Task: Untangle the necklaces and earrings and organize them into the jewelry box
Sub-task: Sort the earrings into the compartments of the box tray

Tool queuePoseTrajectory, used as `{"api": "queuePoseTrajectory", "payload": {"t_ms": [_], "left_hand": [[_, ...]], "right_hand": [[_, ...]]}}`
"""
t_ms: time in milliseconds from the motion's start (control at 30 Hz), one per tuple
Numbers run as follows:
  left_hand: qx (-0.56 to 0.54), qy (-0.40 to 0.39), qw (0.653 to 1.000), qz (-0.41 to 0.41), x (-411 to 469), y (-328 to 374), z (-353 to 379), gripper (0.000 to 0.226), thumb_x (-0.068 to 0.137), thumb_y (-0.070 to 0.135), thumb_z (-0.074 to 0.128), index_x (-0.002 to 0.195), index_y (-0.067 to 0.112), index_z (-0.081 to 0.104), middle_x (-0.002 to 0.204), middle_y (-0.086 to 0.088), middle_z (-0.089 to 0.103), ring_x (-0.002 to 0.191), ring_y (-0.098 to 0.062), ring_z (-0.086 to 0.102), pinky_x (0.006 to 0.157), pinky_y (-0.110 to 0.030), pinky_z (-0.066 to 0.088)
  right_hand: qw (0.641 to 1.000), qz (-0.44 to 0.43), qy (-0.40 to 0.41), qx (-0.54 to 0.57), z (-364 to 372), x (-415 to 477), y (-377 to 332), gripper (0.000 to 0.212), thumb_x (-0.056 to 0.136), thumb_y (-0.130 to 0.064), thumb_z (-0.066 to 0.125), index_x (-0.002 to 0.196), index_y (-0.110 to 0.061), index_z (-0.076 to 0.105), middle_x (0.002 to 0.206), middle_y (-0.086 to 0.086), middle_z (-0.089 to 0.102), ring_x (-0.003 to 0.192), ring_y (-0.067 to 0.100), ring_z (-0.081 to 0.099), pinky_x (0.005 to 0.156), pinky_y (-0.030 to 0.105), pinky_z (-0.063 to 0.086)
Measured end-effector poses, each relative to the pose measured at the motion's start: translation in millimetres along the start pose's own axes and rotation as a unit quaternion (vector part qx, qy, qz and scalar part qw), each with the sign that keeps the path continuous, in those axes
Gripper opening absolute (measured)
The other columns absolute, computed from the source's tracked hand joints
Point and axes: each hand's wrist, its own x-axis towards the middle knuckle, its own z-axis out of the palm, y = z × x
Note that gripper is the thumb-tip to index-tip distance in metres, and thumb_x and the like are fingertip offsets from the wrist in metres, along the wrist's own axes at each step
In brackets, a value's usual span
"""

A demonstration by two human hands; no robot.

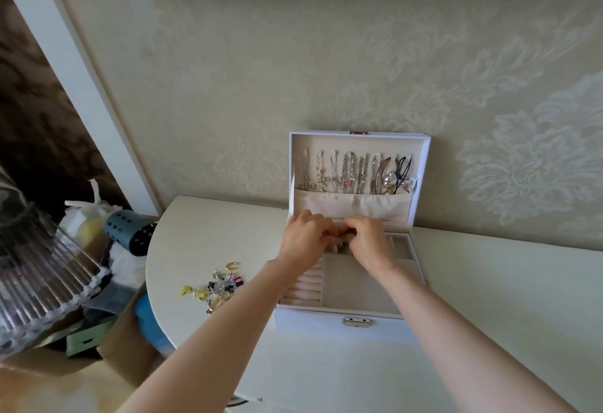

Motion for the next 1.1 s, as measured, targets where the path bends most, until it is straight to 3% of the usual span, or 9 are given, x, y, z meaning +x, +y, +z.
{"api": "queuePoseTrajectory", "payload": {"t_ms": [67, 200, 267, 367, 500, 667, 733, 967, 1100], "left_hand": [[0.034, 0.002, 0.999, 0.036, -3, 2, -2, 0.018, 0.086, 0.027, 0.060, 0.099, 0.021, 0.071, 0.093, -0.002, 0.067, 0.095, -0.026, 0.053, 0.082, -0.031, 0.035], [0.103, 0.024, 0.989, 0.102, -3, 4, 3, 0.017, 0.056, 0.021, 0.081, 0.069, 0.023, 0.069, 0.057, 0.005, 0.057, 0.056, -0.022, 0.056, 0.054, -0.025, 0.038], [0.099, 0.030, 0.989, 0.103, -4, 4, 7, 0.027, 0.051, 0.018, 0.086, 0.070, 0.021, 0.067, 0.058, 0.006, 0.057, 0.056, -0.020, 0.055, 0.054, -0.024, 0.037], [0.092, 0.049, 0.988, 0.118, -6, 3, 10, 0.017, 0.059, 0.020, 0.081, 0.072, 0.021, 0.069, 0.060, 0.004, 0.057, 0.057, -0.021, 0.055, 0.055, -0.024, 0.039], [0.044, 0.089, 0.988, 0.118, -14, -5, 4, 0.013, 0.074, 0.028, 0.062, 0.081, 0.022, 0.071, 0.075, 0.001, 0.062, 0.068, -0.024, 0.058, 0.059, -0.031, 0.047], [-0.012, 0.202, 0.979, -0.006, -48, -31, -20, 0.019, 0.085, 0.028, 0.051, 0.093, 0.016, 0.064, 0.086, 0.003, 0.063, 0.075, -0.018, 0.057, 0.065, -0.029, 0.045], [-0.017, 0.229, 0.970, -0.080, -68, -53, -28, 0.011, 0.084, 0.018, 0.060, 0.095, 0.014, 0.063, 0.086, 0.002, 0.065, 0.072, -0.019, 0.058, 0.068, -0.033, 0.047], [0.040, 0.146, 0.960, -0.236, -130, -109, -44, 0.011, 0.084, 0.022, 0.067, 0.091, 0.017, 0.060, 0.090, 0.004, 0.063, 0.080, -0.014, 0.048, 0.071, -0.028, 0.034], [0.054, 0.112, 0.937, -0.326, -152, -125, -44, 0.023, 0.082, 0.031, 0.068, 0.098, 0.018, 0.057, 0.098, -0.001, 0.057, 0.089, -0.019, 0.050, 0.071, -0.034, 0.042]], "right_hand": [[1.000, 0.003, -0.008, -0.008, 0, 1, 1, 0.033, 0.071, 0.017, 0.051, 0.082, -0.003, 0.074, 0.086, 0.013, 0.069, 0.080, 0.024, 0.061, 0.071, 0.025, 0.044], [0.999, 0.000, -0.016, -0.047, 0, 0, -1, 0.029, 0.069, 0.016, 0.052, 0.081, -0.001, 0.074, 0.084, 0.015, 0.065, 0.079, 0.028, 0.059, 0.063, 0.020, 0.032], [0.999, 0.002, -0.014, -0.051, 0, 0, -3, 0.025, 0.067, 0.014, 0.053, 0.074, 0.000, 0.072, 0.079, 0.015, 0.064, 0.076, 0.030, 0.059, 0.060, 0.021, 0.030], [0.997, 0.004, -0.027, -0.066, -2, 1, -3, 0.026, 0.067, 0.012, 0.054, 0.075, -0.004, 0.073, 0.080, 0.013, 0.065, 0.080, 0.030, 0.058, 0.064, 0.025, 0.033], [0.995, 0.011, 0.004, -0.103, -3, 0, -7, 0.029, 0.080, 0.003, 0.057, 0.096, -0.015, 0.074, 0.095, 0.008, 0.063, 0.091, 0.024, 0.056, 0.068, 0.022, 0.033], [0.996, -0.040, 0.034, -0.073, -2, -1, -39, 0.025, 0.089, -0.005, 0.054, 0.100, -0.017, 0.072, 0.097, 0.001, 0.064, 0.084, 0.017, 0.058, 0.073, 0.021, 0.039], [0.995, -0.076, 0.009, -0.062, 6, -7, -55, 0.021, 0.089, -0.009, 0.056, 0.099, -0.017, 0.072, 0.094, -0.001, 0.064, 0.077, 0.011, 0.053, 0.071, 0.020, 0.036], [0.972, -0.195, -0.112, -0.069, 50, -20, -91, 0.016, 0.089, -0.012, 0.058, 0.095, -0.013, 0.073, 0.095, 0.002, 0.069, 0.094, 0.016, 0.055, 0.088, 0.023, 0.038], [0.953, -0.188, -0.200, -0.124, 80, -18, -109, 0.019, 0.090, -0.007, 0.055, 0.099, -0.010, 0.072, 0.102, 0.005, 0.070, 0.100, 0.019, 0.056, 0.093, 0.028, 0.041]]}}
